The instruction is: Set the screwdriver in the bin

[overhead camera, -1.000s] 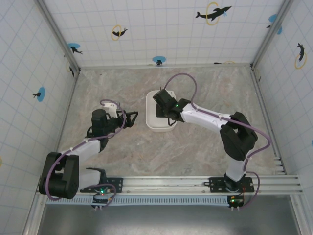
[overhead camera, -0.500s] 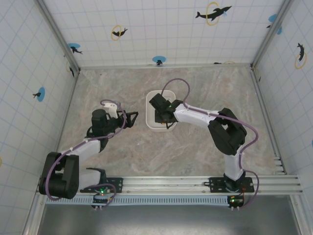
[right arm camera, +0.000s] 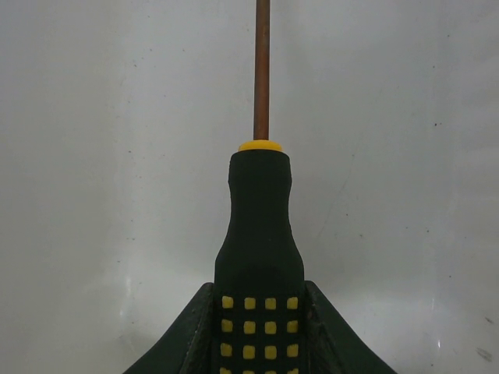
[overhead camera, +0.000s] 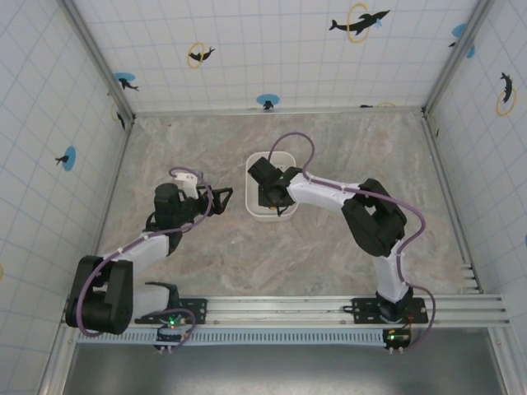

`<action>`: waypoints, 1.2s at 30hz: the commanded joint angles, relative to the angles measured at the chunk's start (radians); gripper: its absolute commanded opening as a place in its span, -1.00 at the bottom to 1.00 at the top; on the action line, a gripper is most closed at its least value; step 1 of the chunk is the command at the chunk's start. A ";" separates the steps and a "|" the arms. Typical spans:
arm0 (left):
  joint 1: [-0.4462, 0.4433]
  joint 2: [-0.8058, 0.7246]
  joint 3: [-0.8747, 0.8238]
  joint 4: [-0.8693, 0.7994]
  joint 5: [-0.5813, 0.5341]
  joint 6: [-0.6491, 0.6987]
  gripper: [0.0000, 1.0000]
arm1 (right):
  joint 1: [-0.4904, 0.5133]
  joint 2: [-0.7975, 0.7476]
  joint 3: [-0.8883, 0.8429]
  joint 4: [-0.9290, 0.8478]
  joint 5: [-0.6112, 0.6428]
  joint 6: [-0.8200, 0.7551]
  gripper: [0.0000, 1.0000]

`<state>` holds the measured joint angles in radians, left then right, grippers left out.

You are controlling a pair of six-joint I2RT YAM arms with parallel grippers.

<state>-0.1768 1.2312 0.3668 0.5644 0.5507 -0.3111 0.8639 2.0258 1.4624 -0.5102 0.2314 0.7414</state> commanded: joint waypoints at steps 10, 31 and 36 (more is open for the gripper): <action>-0.006 0.010 0.030 -0.006 0.023 0.024 0.95 | -0.008 0.056 0.059 -0.022 0.011 0.007 -0.76; -0.007 0.008 0.047 -0.034 0.015 0.033 0.95 | -0.024 0.045 0.061 -0.018 -0.007 -0.013 0.16; -0.006 -0.008 0.070 -0.078 -0.004 0.048 0.95 | -0.025 -0.007 0.075 -0.042 -0.002 -0.038 0.24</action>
<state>-0.1768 1.2396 0.3969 0.5179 0.5491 -0.3023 0.8425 2.0781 1.4948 -0.5236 0.2260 0.7193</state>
